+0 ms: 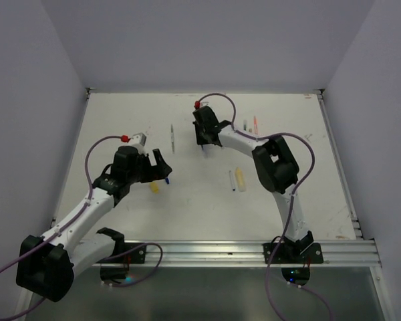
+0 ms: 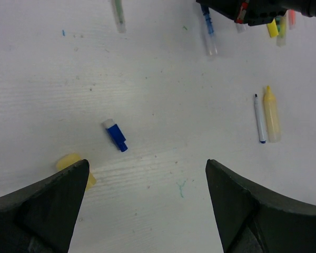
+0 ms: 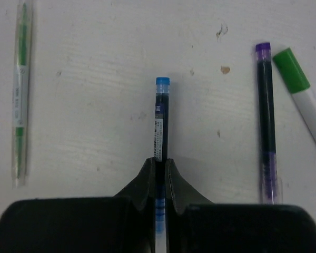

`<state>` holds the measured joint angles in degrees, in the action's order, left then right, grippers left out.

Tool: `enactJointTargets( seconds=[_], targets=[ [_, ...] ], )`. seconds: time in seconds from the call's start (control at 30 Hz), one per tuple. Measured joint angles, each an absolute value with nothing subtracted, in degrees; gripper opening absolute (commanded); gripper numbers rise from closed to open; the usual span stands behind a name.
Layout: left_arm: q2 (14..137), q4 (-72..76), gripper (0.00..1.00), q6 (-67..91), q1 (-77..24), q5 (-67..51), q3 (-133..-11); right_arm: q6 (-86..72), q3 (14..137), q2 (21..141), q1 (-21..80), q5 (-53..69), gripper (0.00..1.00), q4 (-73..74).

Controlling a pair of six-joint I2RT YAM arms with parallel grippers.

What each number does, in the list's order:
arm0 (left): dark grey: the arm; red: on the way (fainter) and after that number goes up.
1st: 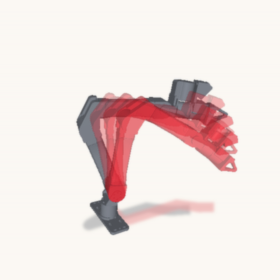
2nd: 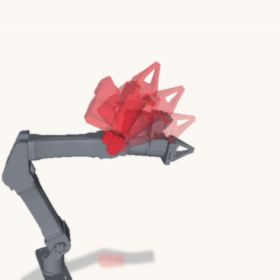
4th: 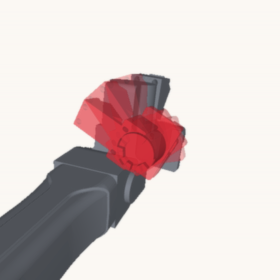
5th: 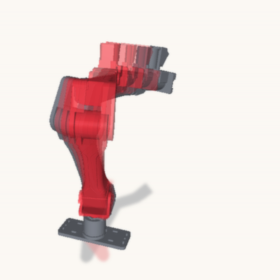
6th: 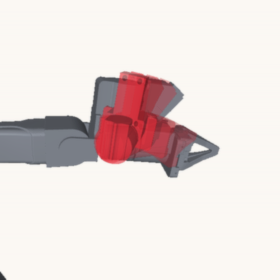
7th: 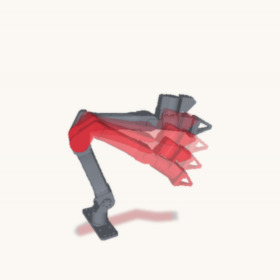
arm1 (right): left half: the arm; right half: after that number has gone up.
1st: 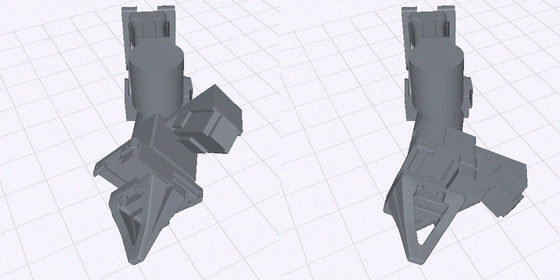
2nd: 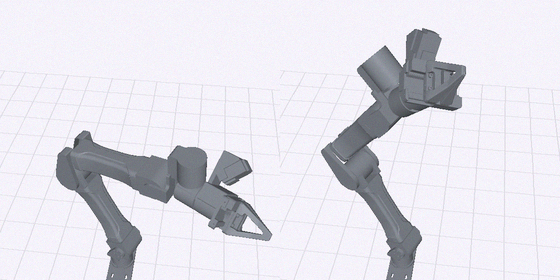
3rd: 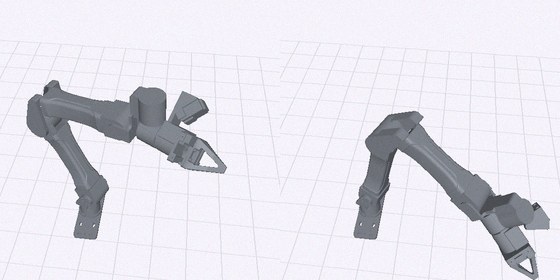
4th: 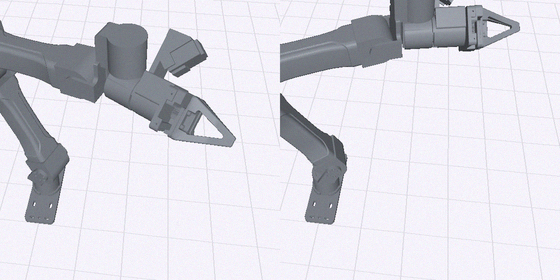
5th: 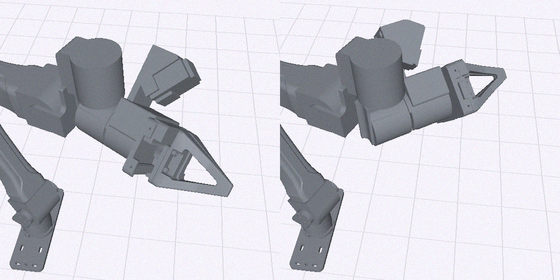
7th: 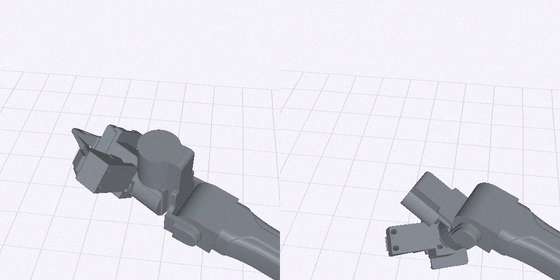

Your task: Open the pen caps

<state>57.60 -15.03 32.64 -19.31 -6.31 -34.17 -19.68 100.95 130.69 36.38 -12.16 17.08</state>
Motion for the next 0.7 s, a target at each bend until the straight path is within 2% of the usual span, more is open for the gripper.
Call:
enactJointTargets(
  seconds=[0.27,0.4,0.7],
  targets=[
    [56.8,-2.3,0.88,35.5,-26.4,-7.4,-32.3,-30.1,81.0,106.3,38.9,-7.7,0.00,8.2],
    [56.9,2.7,0.85,37.0,-30.6,-6.1,-32.2,-34.0,74.9,97.2,40.9,-7.4,0.00,2.4],
    [58.9,8.8,0.76,40.3,-36.9,-0.1,-32.3,-39.2,63.3,88.2,44.7,-8.3,0.00,-5.9]
  ],
)
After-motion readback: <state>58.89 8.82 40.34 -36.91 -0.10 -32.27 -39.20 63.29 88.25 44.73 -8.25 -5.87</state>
